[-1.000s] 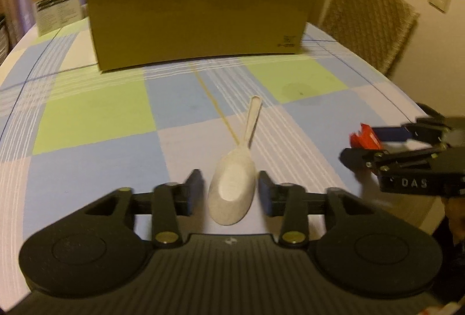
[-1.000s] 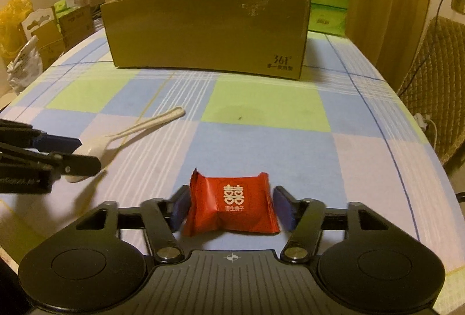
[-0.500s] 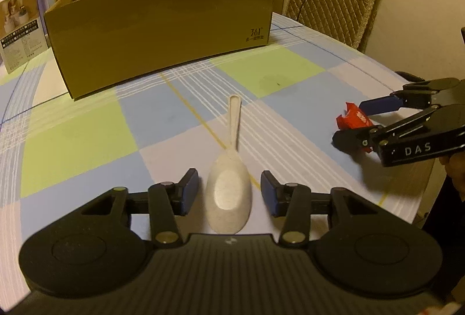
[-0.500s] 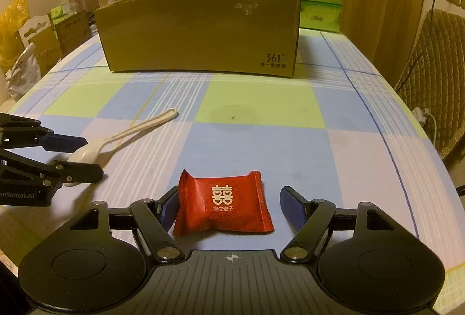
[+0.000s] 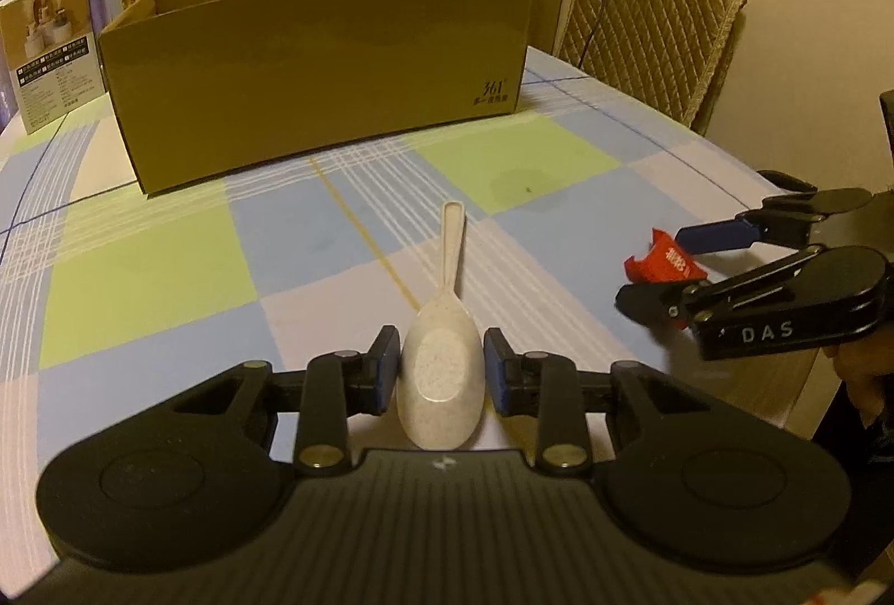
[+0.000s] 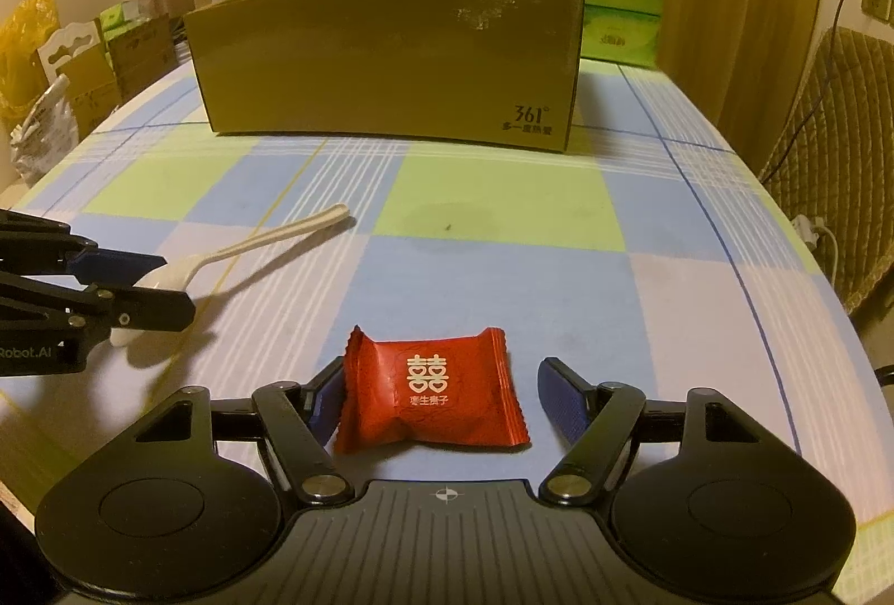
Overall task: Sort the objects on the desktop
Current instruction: 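Lift and carry the spoon and candy packet over the cardboard box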
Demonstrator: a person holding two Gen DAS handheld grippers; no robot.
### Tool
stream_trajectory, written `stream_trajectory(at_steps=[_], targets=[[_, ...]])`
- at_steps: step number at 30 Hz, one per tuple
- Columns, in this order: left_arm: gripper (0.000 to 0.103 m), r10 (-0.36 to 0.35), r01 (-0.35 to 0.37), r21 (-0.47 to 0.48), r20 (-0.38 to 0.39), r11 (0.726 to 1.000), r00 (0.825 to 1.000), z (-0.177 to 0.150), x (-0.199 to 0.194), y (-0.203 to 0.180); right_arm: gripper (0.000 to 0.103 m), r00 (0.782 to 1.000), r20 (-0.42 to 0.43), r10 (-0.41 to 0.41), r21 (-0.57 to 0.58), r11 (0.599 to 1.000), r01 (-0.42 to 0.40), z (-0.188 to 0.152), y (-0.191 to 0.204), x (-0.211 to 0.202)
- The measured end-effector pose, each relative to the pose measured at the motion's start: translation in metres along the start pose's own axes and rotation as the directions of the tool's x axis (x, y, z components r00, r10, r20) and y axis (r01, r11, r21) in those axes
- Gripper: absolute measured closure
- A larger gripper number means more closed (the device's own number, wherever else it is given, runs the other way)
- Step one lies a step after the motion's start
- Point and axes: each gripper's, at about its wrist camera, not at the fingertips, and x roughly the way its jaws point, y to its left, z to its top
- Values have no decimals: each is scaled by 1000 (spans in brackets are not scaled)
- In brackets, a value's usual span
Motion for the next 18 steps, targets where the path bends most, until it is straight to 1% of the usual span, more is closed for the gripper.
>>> stream_trajectory(at_steps=[3, 8, 10, 11, 12, 13, 15, 18], targets=[[76, -4, 4, -12, 1, 1000, 1000, 1, 0, -1, 38, 1000, -1, -1, -4, 1000, 1, -1, 2, -1], [76, -8, 8, -33, 3, 999, 1000, 1, 0, 0, 39, 1000, -4, 13, -9, 1000, -14, -1, 4, -2], [76, -5, 5, -32, 1, 999, 1000, 1, 0, 0, 44, 1000, -2, 13, -3, 1000, -13, -1, 4, -2], [76, -4, 4, -33, 0, 999, 1000, 1, 0, 0, 51, 1000, -1, 11, -6, 1000, -11, -1, 4, -3], [76, -4, 4, -35, 0, 999, 1000, 1, 0, 0, 55, 1000, -1, 11, -7, 1000, -11, 0, 4, -3], [76, -4, 4, -35, 1, 999, 1000, 1, 0, -1, 55, 1000, -1, 11, -5, 1000, -11, 0, 4, -3], [76, -2, 2, -33, 3, 999, 1000, 2, -1, -2, 60, 1000, 2, 10, 3, 1000, -10, 0, 4, -4], [76, 3, -3, -32, 10, 999, 1000, 2, -3, -4, 62, 1000, 17, 5, 16, 1000, -6, 1, 2, -7]])
